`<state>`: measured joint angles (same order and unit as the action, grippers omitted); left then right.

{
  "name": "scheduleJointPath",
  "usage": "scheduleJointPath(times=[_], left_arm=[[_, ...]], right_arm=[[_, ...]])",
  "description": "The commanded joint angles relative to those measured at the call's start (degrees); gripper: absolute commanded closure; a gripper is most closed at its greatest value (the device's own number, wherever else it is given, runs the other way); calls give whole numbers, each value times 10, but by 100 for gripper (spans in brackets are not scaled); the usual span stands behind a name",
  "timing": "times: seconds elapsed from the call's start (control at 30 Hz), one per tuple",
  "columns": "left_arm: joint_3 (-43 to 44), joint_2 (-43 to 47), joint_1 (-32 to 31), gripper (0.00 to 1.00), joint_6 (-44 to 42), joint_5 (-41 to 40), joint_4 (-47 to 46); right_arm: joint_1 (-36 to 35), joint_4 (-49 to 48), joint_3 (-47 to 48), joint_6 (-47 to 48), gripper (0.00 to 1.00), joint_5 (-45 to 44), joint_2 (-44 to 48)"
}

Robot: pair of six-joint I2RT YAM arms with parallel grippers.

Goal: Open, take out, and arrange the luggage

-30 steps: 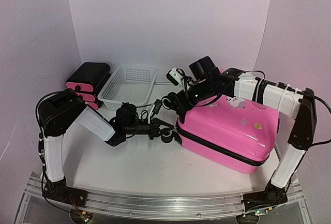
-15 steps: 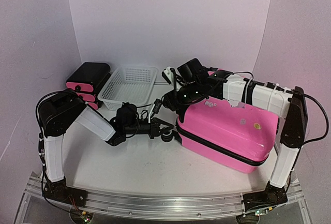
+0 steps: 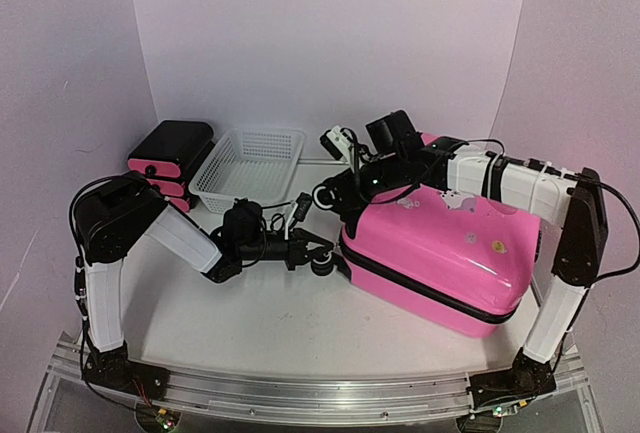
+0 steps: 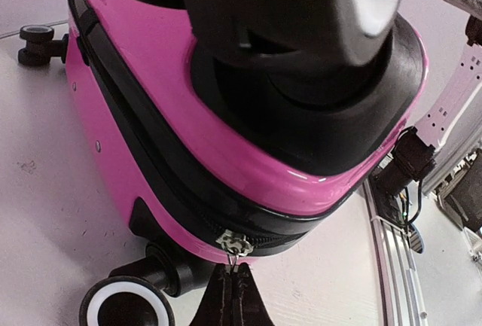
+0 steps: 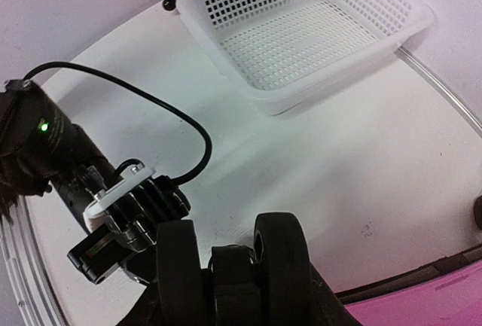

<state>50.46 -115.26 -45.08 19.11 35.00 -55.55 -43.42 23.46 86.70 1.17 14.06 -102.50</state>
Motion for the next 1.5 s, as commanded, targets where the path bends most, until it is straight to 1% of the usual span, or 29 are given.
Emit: scheduleJointPath(times=[0.0,0.17,0.3,0.47,0.57,0.7,0.77,0.9,1.03,1.13,1.2,1.33,1.4,1.47], left_arm=[[-15,15,15,99,-36,-2,6],[12,-4,16,100,-39,20,6],[32,-26,16,100,-42,59,-1],[19,-21,17,100,-62,101,-7],[8,-20,17,100,-65,112,-13],[-1,-27,17,100,-95,122,-24],[10,-37,17,100,-108,133,-24],[40,-63,18,100,-130,182,-24],[61,-92,21,100,-145,192,-25],[83,-114,23,100,-134,201,-24],[101,-128,23,100,-124,201,-24],[143,-158,23,100,-89,175,-25],[157,-166,23,100,-71,139,-25],[167,-171,23,100,-52,81,-24]], right_arm=[[11,77,-29,31,100,254,19],[11,168,7,97,100,330,-11],[11,179,-15,106,100,369,4],[11,190,-43,101,100,370,32],[11,202,-51,110,100,365,44],[11,234,-53,134,100,379,49],[11,245,-56,143,100,393,50],[11,277,-65,169,100,404,55],[11,288,-81,176,100,403,69],[11,296,-86,178,100,406,81],[11,295,-89,182,100,403,88],[11,297,-88,171,100,382,89],[11,295,-91,169,100,376,89],[11,293,-94,164,100,378,90]])
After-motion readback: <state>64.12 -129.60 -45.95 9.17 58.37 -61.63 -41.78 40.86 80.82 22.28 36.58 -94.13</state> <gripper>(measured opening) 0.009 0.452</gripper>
